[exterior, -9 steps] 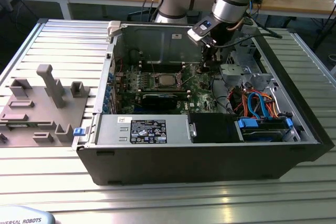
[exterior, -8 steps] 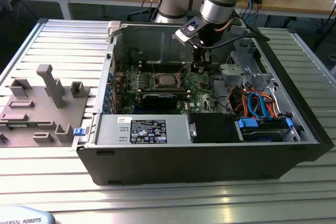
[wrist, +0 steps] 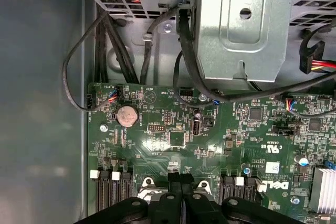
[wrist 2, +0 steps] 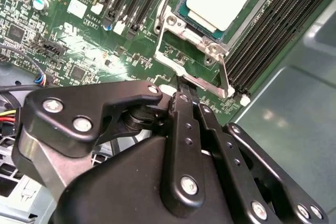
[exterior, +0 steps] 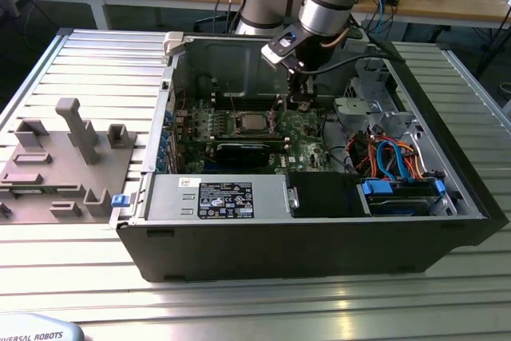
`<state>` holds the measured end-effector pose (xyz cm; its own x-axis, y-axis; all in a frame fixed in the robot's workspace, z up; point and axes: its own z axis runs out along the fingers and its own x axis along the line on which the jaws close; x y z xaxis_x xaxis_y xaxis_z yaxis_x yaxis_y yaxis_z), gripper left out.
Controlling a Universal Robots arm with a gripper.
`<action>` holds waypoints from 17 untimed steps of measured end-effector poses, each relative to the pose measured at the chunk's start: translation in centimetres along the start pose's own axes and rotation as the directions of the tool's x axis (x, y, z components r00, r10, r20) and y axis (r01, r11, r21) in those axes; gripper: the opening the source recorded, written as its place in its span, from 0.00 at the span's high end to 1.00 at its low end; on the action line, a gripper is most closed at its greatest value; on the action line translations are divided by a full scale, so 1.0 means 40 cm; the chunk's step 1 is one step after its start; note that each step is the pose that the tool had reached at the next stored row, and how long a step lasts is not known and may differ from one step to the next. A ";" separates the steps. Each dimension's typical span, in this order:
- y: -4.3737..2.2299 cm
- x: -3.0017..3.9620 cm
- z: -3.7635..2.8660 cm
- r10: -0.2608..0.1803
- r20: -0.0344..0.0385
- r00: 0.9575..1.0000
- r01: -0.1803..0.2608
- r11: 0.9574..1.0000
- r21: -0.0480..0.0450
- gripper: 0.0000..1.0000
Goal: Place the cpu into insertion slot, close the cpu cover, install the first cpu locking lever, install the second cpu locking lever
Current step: 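Close the cpu cover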
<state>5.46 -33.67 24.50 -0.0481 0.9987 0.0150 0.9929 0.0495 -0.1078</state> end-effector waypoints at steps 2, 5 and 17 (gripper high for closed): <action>-0.003 0.000 0.000 0.000 0.000 1.000 0.000 1.000 0.000 0.89; -0.008 0.000 0.001 0.000 0.000 1.000 0.000 1.000 0.000 0.89; -0.037 0.002 0.005 0.000 0.000 1.000 0.000 1.000 0.000 0.89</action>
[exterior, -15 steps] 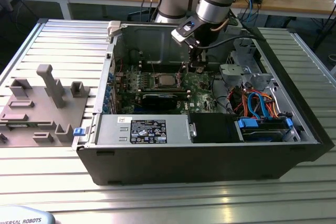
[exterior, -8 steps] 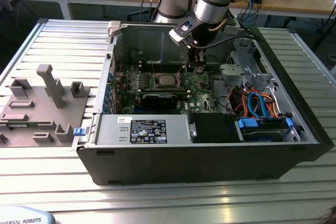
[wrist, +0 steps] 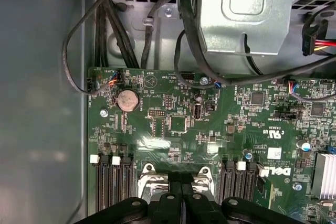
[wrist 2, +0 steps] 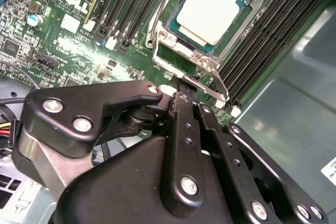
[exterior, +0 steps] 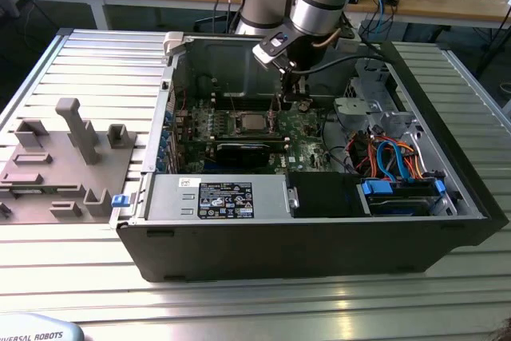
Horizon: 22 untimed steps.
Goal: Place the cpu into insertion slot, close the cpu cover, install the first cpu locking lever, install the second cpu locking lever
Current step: 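Close the cpu cover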
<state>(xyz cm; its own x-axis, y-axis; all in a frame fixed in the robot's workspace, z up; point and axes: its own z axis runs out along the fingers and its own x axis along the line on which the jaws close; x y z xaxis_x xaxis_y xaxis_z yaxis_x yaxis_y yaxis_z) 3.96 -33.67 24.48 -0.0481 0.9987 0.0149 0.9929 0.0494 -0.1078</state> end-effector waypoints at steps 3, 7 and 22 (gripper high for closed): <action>-0.006 0.000 0.001 0.000 0.000 1.000 0.000 1.000 0.000 0.89; -0.019 0.001 0.003 0.000 0.000 1.000 0.000 1.000 0.000 0.89; -0.048 0.002 0.009 0.000 0.000 1.000 0.000 1.000 0.000 0.89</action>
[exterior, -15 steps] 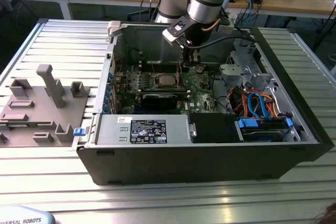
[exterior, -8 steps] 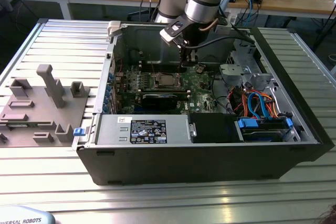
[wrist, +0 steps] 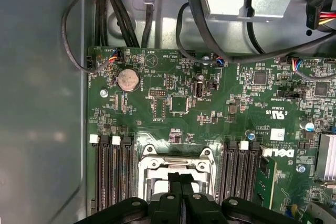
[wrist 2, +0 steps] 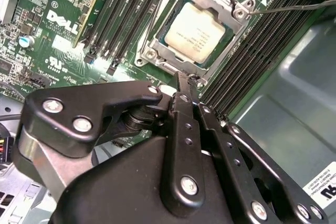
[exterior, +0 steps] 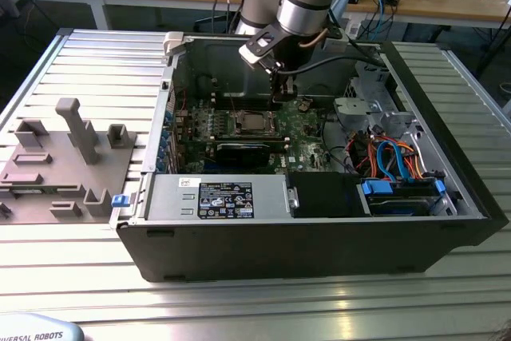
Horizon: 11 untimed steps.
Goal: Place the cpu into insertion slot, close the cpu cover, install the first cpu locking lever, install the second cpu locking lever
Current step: 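Close the cpu cover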
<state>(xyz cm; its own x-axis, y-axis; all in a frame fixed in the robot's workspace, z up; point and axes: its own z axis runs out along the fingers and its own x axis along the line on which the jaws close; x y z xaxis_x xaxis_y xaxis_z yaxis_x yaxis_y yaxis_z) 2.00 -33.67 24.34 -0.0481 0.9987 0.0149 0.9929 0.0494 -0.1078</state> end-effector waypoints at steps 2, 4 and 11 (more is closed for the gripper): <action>-0.004 0.000 0.001 0.000 0.000 1.000 0.000 1.000 0.000 0.89; -0.008 0.000 0.002 0.000 0.000 1.000 0.000 1.000 0.000 0.89; -0.022 0.001 0.006 0.000 0.000 1.000 0.000 1.000 0.000 0.89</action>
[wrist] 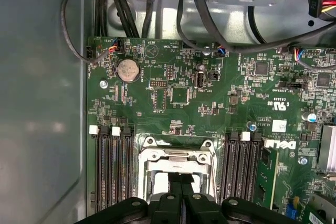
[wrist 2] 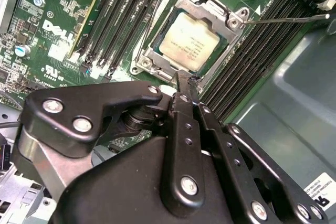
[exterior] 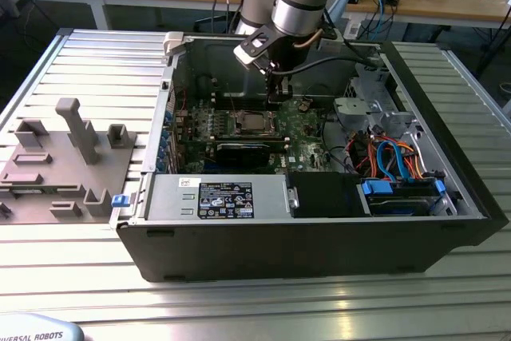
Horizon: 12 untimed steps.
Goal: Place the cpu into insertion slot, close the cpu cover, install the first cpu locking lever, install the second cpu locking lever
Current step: 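Close the cpu cover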
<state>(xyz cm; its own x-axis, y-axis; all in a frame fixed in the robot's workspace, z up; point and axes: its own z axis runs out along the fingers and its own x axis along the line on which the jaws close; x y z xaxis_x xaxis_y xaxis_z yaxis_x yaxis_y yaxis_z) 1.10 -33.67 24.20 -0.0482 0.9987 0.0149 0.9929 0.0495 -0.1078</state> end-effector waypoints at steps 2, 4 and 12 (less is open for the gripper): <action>-0.004 0.000 0.001 0.000 0.000 1.000 0.000 1.000 0.000 0.89; -0.007 0.000 0.002 0.000 0.000 1.000 0.000 1.000 0.000 0.89; -0.018 0.001 0.007 0.000 0.000 1.000 0.000 1.000 0.000 0.89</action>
<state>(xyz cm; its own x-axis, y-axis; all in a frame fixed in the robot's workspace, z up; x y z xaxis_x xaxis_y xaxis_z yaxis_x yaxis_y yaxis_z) 0.33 -33.67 23.98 -0.0481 0.9987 0.0149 0.9929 0.0495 -0.1078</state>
